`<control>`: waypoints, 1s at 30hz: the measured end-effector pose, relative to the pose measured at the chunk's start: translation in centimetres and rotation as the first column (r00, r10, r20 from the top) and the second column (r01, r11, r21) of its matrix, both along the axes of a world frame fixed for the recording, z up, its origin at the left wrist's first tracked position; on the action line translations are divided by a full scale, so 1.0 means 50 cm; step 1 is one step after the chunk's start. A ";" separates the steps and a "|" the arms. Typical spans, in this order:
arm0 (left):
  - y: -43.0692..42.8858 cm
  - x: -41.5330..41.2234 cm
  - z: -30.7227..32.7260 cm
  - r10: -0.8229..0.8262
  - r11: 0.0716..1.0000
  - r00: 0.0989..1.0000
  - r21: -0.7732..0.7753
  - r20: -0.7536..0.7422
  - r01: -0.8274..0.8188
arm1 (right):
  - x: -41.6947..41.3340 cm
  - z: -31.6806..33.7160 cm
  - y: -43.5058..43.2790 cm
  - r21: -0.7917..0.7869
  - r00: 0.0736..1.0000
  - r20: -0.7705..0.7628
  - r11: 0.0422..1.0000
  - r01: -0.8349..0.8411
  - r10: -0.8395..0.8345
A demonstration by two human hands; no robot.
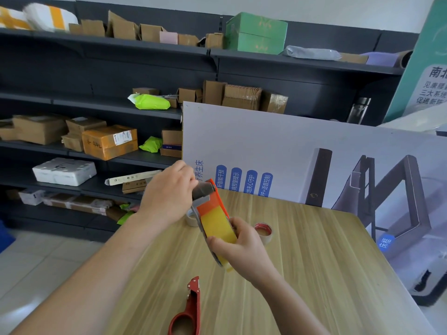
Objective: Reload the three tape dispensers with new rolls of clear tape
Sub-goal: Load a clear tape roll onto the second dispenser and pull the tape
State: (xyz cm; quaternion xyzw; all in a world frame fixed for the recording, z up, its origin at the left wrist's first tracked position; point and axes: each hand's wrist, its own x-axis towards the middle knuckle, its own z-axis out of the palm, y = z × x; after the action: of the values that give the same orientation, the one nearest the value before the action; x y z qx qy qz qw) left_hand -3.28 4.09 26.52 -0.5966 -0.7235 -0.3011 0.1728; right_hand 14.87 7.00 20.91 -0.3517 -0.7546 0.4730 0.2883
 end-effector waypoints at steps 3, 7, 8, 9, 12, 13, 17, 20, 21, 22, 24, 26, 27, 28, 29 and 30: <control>0.000 -0.020 0.007 0.090 0.993 0.975 -0.099 0.205 -0.071 | -0.005 -0.007 -0.001 -0.027 0.998 0.016 0.998 -0.056 0.056; -0.012 -0.022 0.022 0.004 0.989 0.953 -0.144 0.302 0.042 | -0.016 -0.020 -0.006 -0.054 0.999 -0.021 0.997 -0.047 0.045; -0.013 -0.018 0.023 -0.012 0.986 0.955 -0.153 0.295 0.059 | -0.019 -0.023 -0.007 -0.070 0.999 -0.048 0.997 -0.014 0.011; -0.013 -0.016 0.024 -0.020 0.985 0.957 -0.160 0.289 0.069 | -0.022 -0.026 -0.007 -0.075 0.997 -0.073 0.997 0.015 -0.021; -0.011 -0.023 0.027 0.023 0.990 0.973 -0.141 0.230 0.009 | -0.025 -0.032 -0.010 -0.063 0.991 -0.120 0.997 0.051 -0.058; -0.011 -0.031 0.030 0.065 0.993 0.978 -0.109 0.198 -0.044 | -0.025 -0.032 -0.010 -0.072 0.990 -0.134 0.997 0.033 -0.043; -0.012 -0.057 0.046 0.156 0.988 0.973 -0.007 0.169 -0.157 | -0.031 -0.030 -0.015 -0.146 0.986 -0.160 0.987 -0.067 0.043; -0.006 -0.051 0.048 0.085 0.996 0.989 -0.028 0.122 -0.082 | -0.041 -0.038 -0.020 -0.163 0.986 -0.162 0.987 0.002 -0.029; -0.005 -0.051 0.046 0.084 0.996 0.991 -0.016 0.108 -0.083 | -0.043 -0.042 -0.020 -0.150 0.985 -0.160 0.988 0.040 -0.064; -0.004 -0.054 0.045 0.100 0.995 0.989 0.012 0.108 -0.102 | -0.044 -0.043 -0.020 -0.136 0.983 -0.161 0.988 0.069 -0.091; 0.000 -0.068 0.045 0.163 0.983 0.977 0.068 0.137 -0.173 | -0.048 -0.041 -0.018 -0.128 0.979 -0.172 0.988 0.089 -0.111; 0.005 -0.076 0.045 0.214 0.971 0.965 0.078 0.150 -0.228 | -0.052 -0.042 -0.015 -0.153 0.978 -0.179 0.985 0.075 -0.103; 0.007 -0.075 0.044 0.216 0.970 0.965 0.076 0.150 -0.229 | -0.055 -0.043 -0.014 -0.174 0.980 -0.173 0.982 0.069 -0.100; 0.011 -0.071 0.044 0.199 0.975 0.970 0.073 0.142 -0.210 | -0.056 -0.045 -0.014 -0.193 0.981 -0.167 0.979 0.069 -0.102; 0.015 -0.066 0.043 0.174 0.980 0.977 0.074 0.120 -0.184 | -0.058 -0.049 -0.013 -0.205 0.980 -0.166 0.976 0.076 -0.111; 0.019 -0.063 0.041 0.157 0.983 0.983 0.077 0.091 -0.164 | -0.057 -0.052 -0.012 -0.208 0.977 -0.170 0.974 0.093 -0.129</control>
State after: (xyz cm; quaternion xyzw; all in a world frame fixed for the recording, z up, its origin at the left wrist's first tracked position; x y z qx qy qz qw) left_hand -6.45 5.06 28.55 -0.5150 -0.7627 -0.3416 0.1908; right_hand 11.99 6.38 18.32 -0.3757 -0.6531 0.5593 0.3457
